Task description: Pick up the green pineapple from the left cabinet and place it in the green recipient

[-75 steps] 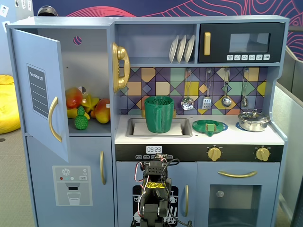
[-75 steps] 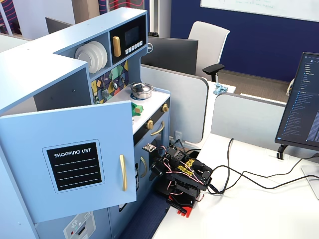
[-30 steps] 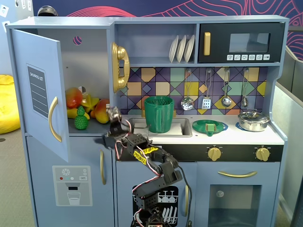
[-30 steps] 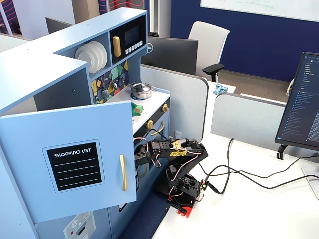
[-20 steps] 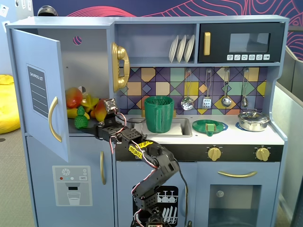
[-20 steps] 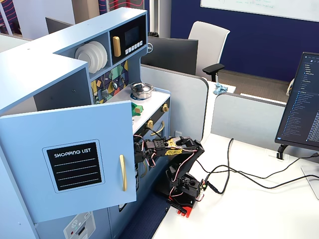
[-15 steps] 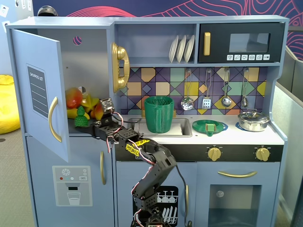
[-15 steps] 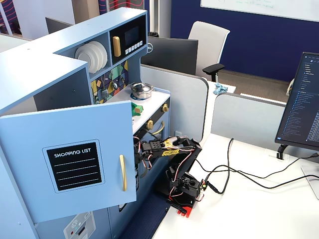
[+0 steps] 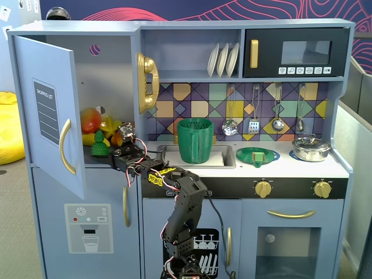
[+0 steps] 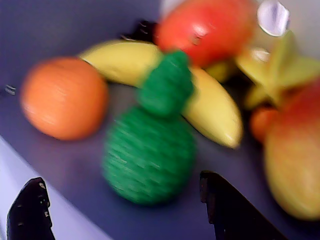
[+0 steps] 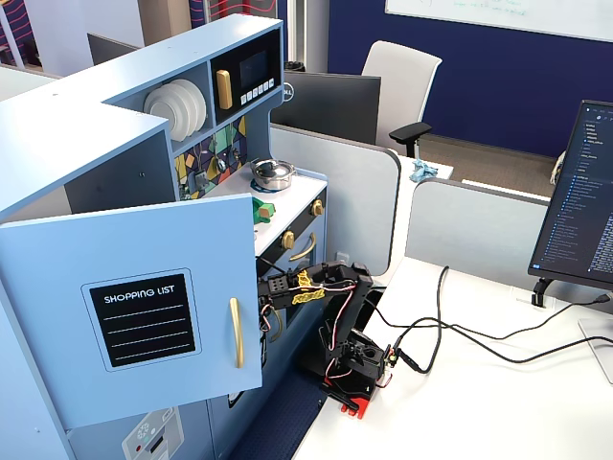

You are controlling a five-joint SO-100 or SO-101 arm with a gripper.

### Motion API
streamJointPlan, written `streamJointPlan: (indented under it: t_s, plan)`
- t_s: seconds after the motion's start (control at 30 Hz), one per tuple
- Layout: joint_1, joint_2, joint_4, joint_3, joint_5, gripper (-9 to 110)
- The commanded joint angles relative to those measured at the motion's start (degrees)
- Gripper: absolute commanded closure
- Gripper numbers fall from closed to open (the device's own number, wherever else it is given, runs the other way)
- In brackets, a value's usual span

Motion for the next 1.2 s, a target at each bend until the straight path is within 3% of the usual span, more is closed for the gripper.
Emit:
streamJointPlan:
  t_s: [0.0,0.27,0.97,1.1,1.17]
  plan:
    - [0.8,-1.2,-3.3,-5.8,-0.4,64]
    - [1.2,-6.9,-4.6,-10.9,0.2,60]
    - [0.6,-22.6,-4.4,-26.1,0.4,61]
    - [0.4,-25.2,-4.0,-29.6,1.0,65]
    - [-0.1,-25.0,-2.8,-29.9,-0.6,75]
